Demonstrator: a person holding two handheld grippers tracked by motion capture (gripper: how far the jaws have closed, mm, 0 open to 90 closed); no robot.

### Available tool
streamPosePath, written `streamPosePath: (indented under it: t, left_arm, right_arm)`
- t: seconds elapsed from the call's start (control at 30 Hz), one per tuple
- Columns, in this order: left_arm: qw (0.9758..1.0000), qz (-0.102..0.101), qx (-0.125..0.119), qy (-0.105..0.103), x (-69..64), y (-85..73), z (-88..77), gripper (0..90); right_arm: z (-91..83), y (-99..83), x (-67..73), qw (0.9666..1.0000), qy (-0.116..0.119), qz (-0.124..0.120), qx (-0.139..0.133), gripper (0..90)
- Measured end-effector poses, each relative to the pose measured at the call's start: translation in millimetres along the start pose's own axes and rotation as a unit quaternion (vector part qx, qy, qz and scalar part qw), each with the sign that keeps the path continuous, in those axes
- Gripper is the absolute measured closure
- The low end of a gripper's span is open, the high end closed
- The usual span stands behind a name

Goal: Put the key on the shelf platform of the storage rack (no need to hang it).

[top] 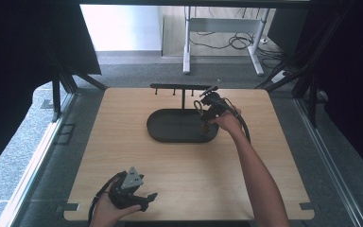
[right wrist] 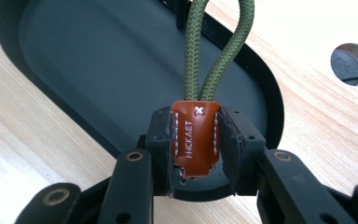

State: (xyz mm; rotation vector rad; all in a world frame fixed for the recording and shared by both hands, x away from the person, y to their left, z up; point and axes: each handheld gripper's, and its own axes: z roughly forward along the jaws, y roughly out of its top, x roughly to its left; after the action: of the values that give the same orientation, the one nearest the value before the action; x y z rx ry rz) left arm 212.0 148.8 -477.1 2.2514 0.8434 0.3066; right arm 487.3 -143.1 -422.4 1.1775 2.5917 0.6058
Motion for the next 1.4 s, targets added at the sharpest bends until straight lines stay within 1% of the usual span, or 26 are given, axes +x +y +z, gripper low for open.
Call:
streamPosePath:
  t: [0.03, 0.1, 0.13, 0.17, 0.27, 0.4, 0.47, 0.53, 0.63, 0.67, 0.83, 0.93, 0.97, 1.03, 1.1, 1.17, 1.4]
  left_arm:
    - [1.0, 0.0, 0.001, 0.0, 0.0, -0.1, 0.2, 22.9]
    - [1.0, 0.0, 0.001, 0.0, 0.1, -0.2, 0.5, 22.9]
    - [1.0, 0.0, 0.001, 0.0, 0.0, -0.2, 0.6, 22.9]
    - [1.0, 0.0, 0.001, 0.0, 0.0, -0.1, 0.8, 22.9]
    - [1.0, 0.001, 0.002, 0.0, -0.3, -0.1, 1.1, 22.9]
    - [1.0, 0.001, 0.0, 0.001, -0.6, 0.1, 0.9, 22.9]
    - [1.0, 0.001, 0.0, 0.001, -0.9, 0.2, 0.7, 22.9]
    - [1.0, 0.002, 0.0, 0.001, -1.0, 0.2, 0.8, 22.9]
    - [1.0, 0.002, -0.002, 0.003, -1.1, 0.3, 0.4, 23.0]
    - [1.0, 0.002, -0.003, 0.003, -1.2, 0.4, 0.2, 23.0]
    - [1.0, 0.002, -0.002, 0.002, -1.3, 0.3, 0.9, 23.0]
    - [1.0, 0.003, 0.0, 0.002, -1.5, 0.4, 1.6, 23.0]
    - [1.0, 0.004, 0.0, 0.002, -1.7, 0.5, 1.8, 23.0]
    - [1.0, 0.005, 0.001, 0.001, -2.0, 0.6, 2.2, 23.0]
    - [1.0, 0.005, 0.002, 0.001, -2.3, 0.7, 2.8, 23.0]
    - [1.0, 0.005, 0.003, 0.0, -2.3, 0.7, 3.0, 23.0]
    - [1.0, 0.007, 0.005, 0.002, -3.4, 1.4, 3.3, 23.0]
  right_arm:
    - [2.3, -1.2, -0.5, 1.0, -0.001, -0.004, -0.003, 66.6]
    - [5.2, -3.5, 0.0, 1.0, -0.001, -0.001, -0.001, 66.4]
    - [7.0, -4.6, 0.0, 1.0, 0.0, -0.004, -0.002, 66.3]
    - [9.4, -6.4, 0.8, 1.0, -0.004, -0.006, 0.001, 66.2]
    - [11.7, -8.0, 2.0, 1.0, -0.006, -0.008, 0.002, 65.9]
    - [16.1, -10.8, 4.8, 0.9998, -0.009, -0.015, 0.012, 65.3]
    - [16.6, -11.5, 5.3, 0.9998, -0.011, -0.015, 0.012, 64.3]
    - [16.8, -12.5, 5.6, 0.9998, -0.01, -0.016, 0.01, 61.2]
    - [16.2, -13.0, 6.4, 0.9998, -0.011, -0.017, 0.008, 60.8]
    - [15.2, -13.1, 7.0, 0.9997, -0.013, -0.016, 0.008, 60.5]
    - [8.3, -13.9, 8.0, 0.9998, -0.008, -0.019, -0.002, 57.8]
    - [2.5, -16.0, 9.2, 0.9998, -0.007, -0.02, -0.007, 55.5]
    - [-2.0, -18.1, 10.1, 0.9997, -0.005, -0.022, -0.009, 54.9]
    - [-4.5, -19.6, 10.4, 0.9996, -0.004, -0.024, -0.012, 54.8]
    - [-12.7, -26.4, 11.9, 0.9993, 0.002, -0.027, -0.024, 53.7]
    - [-14.6, -28.4, 12.8, 0.9993, 0.002, -0.026, -0.026, 53.4]
    - [-33.3, -53.3, 18.3, 0.9984, 0.015, -0.032, -0.044, 50.4]
